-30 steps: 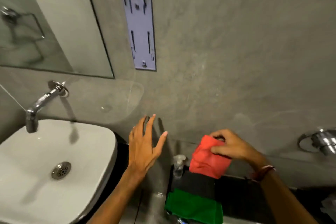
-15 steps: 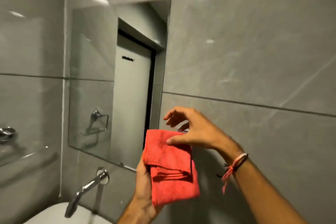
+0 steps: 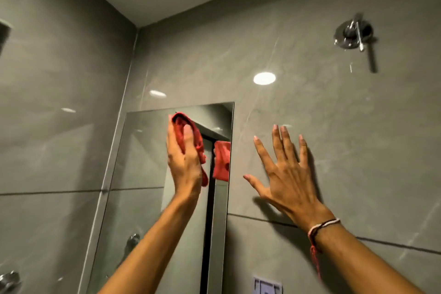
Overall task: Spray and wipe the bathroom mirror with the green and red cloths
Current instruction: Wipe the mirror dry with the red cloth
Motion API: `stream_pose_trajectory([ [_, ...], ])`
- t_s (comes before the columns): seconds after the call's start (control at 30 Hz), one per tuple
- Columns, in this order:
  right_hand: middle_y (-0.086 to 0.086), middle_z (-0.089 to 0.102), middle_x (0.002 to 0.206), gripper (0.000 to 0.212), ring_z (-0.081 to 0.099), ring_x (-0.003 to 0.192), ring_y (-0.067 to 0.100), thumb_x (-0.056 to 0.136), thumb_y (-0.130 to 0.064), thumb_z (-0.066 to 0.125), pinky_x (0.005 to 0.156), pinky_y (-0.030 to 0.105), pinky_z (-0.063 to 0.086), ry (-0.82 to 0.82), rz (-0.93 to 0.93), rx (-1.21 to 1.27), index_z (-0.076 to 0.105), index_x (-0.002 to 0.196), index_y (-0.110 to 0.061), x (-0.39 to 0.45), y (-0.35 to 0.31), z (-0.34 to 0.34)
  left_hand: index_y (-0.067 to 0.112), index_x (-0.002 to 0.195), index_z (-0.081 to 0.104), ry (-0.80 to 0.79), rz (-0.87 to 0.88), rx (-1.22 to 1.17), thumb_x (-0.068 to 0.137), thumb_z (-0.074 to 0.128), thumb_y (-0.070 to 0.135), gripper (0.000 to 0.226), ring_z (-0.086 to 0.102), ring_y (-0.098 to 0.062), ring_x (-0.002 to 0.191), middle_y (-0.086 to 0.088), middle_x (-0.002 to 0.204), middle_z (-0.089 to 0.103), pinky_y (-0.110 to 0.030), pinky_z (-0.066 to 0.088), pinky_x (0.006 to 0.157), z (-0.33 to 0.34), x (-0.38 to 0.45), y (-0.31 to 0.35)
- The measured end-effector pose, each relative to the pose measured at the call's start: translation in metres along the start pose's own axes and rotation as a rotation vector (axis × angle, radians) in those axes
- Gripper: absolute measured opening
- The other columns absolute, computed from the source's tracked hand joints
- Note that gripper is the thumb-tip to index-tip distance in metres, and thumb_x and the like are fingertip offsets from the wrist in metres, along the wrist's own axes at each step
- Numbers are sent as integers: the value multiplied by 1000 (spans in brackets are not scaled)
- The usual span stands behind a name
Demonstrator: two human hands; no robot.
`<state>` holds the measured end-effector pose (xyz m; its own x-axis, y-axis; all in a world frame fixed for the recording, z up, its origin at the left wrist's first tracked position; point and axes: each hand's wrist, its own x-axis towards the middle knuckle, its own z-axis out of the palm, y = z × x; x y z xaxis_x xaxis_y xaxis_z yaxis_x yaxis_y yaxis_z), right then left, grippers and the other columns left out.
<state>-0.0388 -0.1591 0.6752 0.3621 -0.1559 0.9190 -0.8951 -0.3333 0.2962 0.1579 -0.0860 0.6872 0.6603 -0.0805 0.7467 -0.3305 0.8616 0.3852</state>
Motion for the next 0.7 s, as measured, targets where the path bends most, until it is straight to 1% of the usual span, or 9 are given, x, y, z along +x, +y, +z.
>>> stream_pose_trajectory([
  [0.03, 25, 10, 172, 94, 9, 161, 40, 87, -80, 34, 125, 69, 17, -2, 4, -28, 24, 164, -27, 9, 4, 2, 36, 148, 40, -48, 105, 98, 98, 43, 57, 54, 62, -29, 120, -12, 144, 56, -43, 59, 93, 15, 18, -4],
  [0.07, 25, 11, 172, 93, 10, 161, 40, 87, -79, 34, 124, 69, 17, -1, 7, -45, 26, 164, -27, 20, 8, 3, 37, 153, 31, -89, 202, 203, 98, 41, 57, 60, 50, -33, 137, -10, 157, 44, -51, 49, 108, 30, 37, -9],
  [0.1, 25, 11, 171, 92, 11, 161, 39, 88, -78, 34, 124, 69, 16, -4, 9, -62, 26, 164, -26, 27, 11, 6, 37, 156, 25, -141, 281, 338, 97, 37, 58, 64, 39, -32, 146, -9, 163, 33, -53, 39, 116, 44, 52, -14],
  [0.2, 25, 9, 172, 88, 10, 161, 38, 92, -75, 33, 125, 67, 13, 13, 14, -118, 25, 164, -25, 39, 11, 17, 40, 158, 14, -341, 463, 789, 97, 34, 58, 67, 21, -34, 154, -10, 170, 15, -59, 26, 122, 78, 72, -39],
  [0.23, 25, 9, 172, 88, 11, 161, 39, 92, -74, 33, 125, 67, 13, 40, 20, -128, 25, 164, -25, 40, 10, 23, 40, 158, 13, -369, 498, 880, 97, 33, 57, 67, 15, -33, 156, -9, 171, 11, -60, 20, 123, 87, 73, -52],
  [0.37, 24, 15, 171, 85, 16, 160, 40, 92, -72, 34, 123, 70, 11, 130, 49, -166, 28, 163, -24, 43, 6, 40, 43, 157, 13, -286, 568, 911, 93, 30, 58, 68, 10, -29, 158, -5, 171, 12, -57, 10, 124, 101, 81, -79],
  [0.43, 25, 16, 171, 85, 18, 160, 40, 92, -71, 35, 123, 72, 11, 147, 56, -189, 30, 162, -24, 46, 3, 41, 45, 157, 14, -292, 571, 878, 94, 31, 57, 66, 10, -28, 158, -4, 171, 12, -56, 8, 124, 99, 100, -79],
  [0.5, 25, 15, 171, 85, 17, 160, 40, 93, -71, 34, 123, 72, 10, 158, 77, -203, 28, 163, -24, 49, -2, 44, 45, 156, 16, -272, 508, 872, 97, 30, 57, 62, 9, -27, 158, -5, 171, 12, -55, 8, 126, 96, 125, -79],
  [0.7, 25, 13, 172, 85, 15, 161, 39, 95, -70, 30, 124, 71, 10, 177, 97, -237, 22, 164, -21, 56, -21, 59, 43, 154, 25, -61, 226, 910, 100, 29, 56, 56, 13, -27, 157, -7, 170, 17, -53, 12, 126, 44, 202, -109],
])
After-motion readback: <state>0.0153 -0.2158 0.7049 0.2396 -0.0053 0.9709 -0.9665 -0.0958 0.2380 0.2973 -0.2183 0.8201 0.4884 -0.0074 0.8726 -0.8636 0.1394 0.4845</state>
